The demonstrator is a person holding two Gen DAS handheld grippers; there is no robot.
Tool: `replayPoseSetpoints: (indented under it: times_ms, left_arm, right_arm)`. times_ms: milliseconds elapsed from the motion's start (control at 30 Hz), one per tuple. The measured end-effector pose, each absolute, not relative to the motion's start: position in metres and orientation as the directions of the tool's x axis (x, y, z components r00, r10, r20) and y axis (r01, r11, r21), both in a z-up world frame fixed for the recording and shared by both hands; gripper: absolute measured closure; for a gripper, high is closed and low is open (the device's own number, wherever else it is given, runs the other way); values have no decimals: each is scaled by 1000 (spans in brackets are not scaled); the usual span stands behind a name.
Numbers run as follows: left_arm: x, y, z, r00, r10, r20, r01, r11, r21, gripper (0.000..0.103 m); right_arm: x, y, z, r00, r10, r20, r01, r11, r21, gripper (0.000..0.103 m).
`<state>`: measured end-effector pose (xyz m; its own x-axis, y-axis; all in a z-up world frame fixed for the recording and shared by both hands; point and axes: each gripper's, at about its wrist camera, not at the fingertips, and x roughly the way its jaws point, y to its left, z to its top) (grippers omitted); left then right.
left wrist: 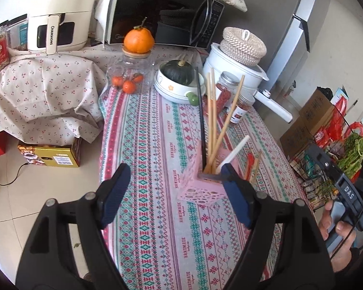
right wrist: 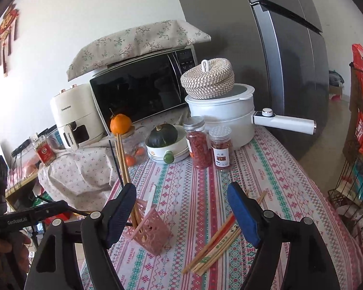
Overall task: Organize utensils
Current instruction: 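Move both tools back toward the pile of wooden chopsticks and red spoon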
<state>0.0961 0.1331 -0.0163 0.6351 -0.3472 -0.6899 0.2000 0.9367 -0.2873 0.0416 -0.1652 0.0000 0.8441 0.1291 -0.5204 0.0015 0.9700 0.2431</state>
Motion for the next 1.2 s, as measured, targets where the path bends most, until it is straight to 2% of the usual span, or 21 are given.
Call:
replayPoseSetpoints:
  times_ms: [433,667,833,1000,1200]
  left_arm:
    - [95,138,13,686,-382,-619,186,915,-358,26]
    - [74,107,41,697,-390,-602,264,920,-290,26]
    - [64,57,37,628,-430,-649,366,899,-242,25]
    - [60,-1,16,487,-495,-720,476,841,-256,25]
    - [74,-72,-13,399,-440,-805,539,823,-182,29]
  right_arm:
    - [48,-197,9,816,162,-555,24,950,312,24]
    - [47,-231,14,753,136,-643,83,951,298,20]
    - [43,-260,2,695,117,-710,130,950,284,18]
    - [45,-289,-21,615,129,-778,176,939,295,18]
    - [51,-316,-39,559,122,-820,237,925,299,18]
